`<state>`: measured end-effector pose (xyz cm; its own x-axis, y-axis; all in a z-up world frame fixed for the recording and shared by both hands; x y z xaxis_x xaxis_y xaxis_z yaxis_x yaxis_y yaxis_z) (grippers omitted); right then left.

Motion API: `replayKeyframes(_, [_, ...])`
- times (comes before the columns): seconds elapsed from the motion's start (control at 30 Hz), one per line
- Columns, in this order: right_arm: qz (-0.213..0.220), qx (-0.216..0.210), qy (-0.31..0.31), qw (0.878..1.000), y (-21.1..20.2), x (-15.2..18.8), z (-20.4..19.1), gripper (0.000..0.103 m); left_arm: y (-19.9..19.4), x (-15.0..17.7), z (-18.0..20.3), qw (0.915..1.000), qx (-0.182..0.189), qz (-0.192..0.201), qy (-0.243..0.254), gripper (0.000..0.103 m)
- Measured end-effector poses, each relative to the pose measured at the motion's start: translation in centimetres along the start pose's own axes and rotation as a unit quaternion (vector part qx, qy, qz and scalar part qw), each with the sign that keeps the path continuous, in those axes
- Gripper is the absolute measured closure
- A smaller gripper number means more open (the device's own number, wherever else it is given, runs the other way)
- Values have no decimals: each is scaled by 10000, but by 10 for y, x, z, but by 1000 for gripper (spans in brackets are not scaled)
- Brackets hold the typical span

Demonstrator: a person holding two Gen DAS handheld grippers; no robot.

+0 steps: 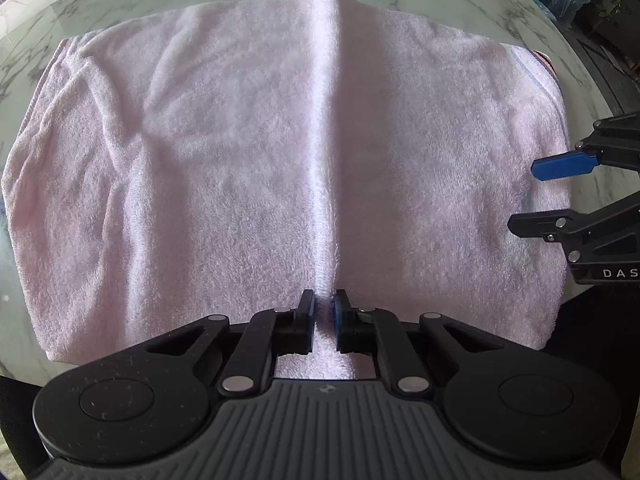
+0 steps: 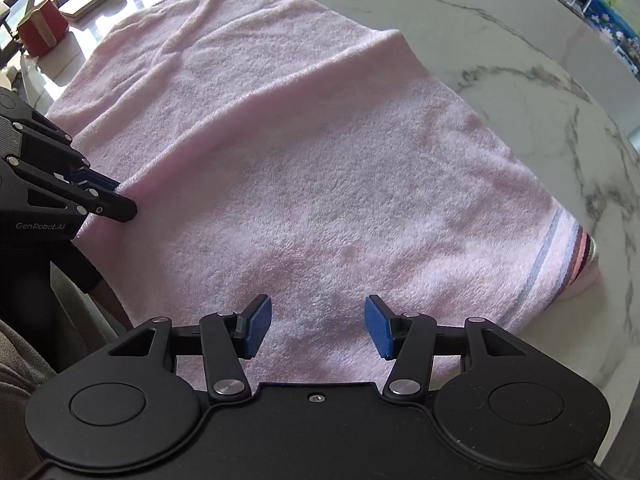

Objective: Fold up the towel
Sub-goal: 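Pinch the towel edge with the left gripper while the right gripper pinches the opposite edge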

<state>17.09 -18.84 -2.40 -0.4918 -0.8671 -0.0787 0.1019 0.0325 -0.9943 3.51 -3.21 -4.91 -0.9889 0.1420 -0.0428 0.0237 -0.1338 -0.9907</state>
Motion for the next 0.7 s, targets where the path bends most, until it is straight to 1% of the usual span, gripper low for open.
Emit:
replayKeyframes(0.03, [-13, 79, -206, 9998, -3, -5, 2, 52, 0, 1, -1, 10000, 49, 23, -31, 95])
replayKeyframes(0.07, [-11, 224, -603, 9979, -7, -13, 4, 52, -1, 2, -2, 9999, 82, 42, -45, 95])
replayKeyframes(0.13, [-3, 536, -1460, 9878, -16, -30, 9, 52, -2, 2, -1, 9999, 139, 83, -57, 95])
replayKeyframes(0.17, [-17, 632, -1745, 9826, -17, -36, 10, 52, -2, 1, -1, 9998, 159, 99, -63, 95])
replayKeyframes(0.2, [-52, 757, -2212, 9723, -19, -44, 10, 52, -3, -1, 0, 9998, 178, 113, -68, 95])
replayKeyframes(0.23, [-72, 879, -2696, 9589, -19, -53, 9, 52, -3, -2, 1, 9998, 173, 106, -35, 95])
replayKeyframes(0.27, [-90, 997, -3171, 9431, -20, -60, 9, 52, -3, -3, 2, 9998, 168, 98, -3, 95])
replayKeyframes(0.3, [-131, 1108, -3672, 9234, -19, -68, 8, 52, -4, -4, 3, 9998, 162, 91, 29, 95])
replayKeyframes(0.33, [-176, 1215, -4167, 9007, -17, -75, 7, 52, -4, -5, 4, 9998, 157, 83, 61, 95])
replayKeyframes(0.37, [-219, 1276, -4454, 8859, -15, -81, 5, 52, -4, -6, 5, 9998, 150, 64, 104, 95])
replayKeyframes(0.4, [-292, 1353, -4822, 8650, -12, -88, 6, 53, -5, -7, 6, 9998, 144, 45, 146, 95])
replayKeyframes(0.43, [-369, 1431, -5200, 8413, -8, -96, 7, 53, -5, -8, 6, 9997, 137, 26, 189, 95])
replayKeyframes(0.47, [-407, 1489, -5404, 8271, -5, -101, 6, 53, -5, -8, 7, 9997, 125, 14, 229, 95])
replayKeyframes(0.53, [-472, 1664, -5957, 7843, 3, -116, 7, 53, -6, -8, 9, 9995, 100, -9, 309, 95])
replayKeyframes(0.57, [-482, 1704, -6115, 7712, 5, -120, 7, 53, -7, -9, 10, 9994, 74, -11, 347, 95])
replayKeyframes(0.6, [-499, 1753, -6385, 7478, 9, -127, 8, 53, -7, -10, 11, 9992, 48, -14, 386, 95])
replayKeyframes(0.63, [-506, 1780, -6526, 7348, 12, -130, 8, 53, -8, -10, 13, 9991, 22, -16, 424, 95])
replayKeyframes(0.7, [-611, 1855, -6893, 6976, 19, -137, 8, 53, -9, -11, 15, 9987, -31, -21, 501, 95])
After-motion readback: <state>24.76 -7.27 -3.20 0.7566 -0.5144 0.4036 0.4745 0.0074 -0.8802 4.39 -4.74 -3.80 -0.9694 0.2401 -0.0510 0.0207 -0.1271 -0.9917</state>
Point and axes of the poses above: each gripper's, at about its wrist camera, not at the fingertips, and y roughly the way its jaws point, z to its right, x to its underside, the point moved 4 cm from there along y, roughly the way its jaws point, and after that the axes turned 12 degrees about -z, right-handed, at the moved point
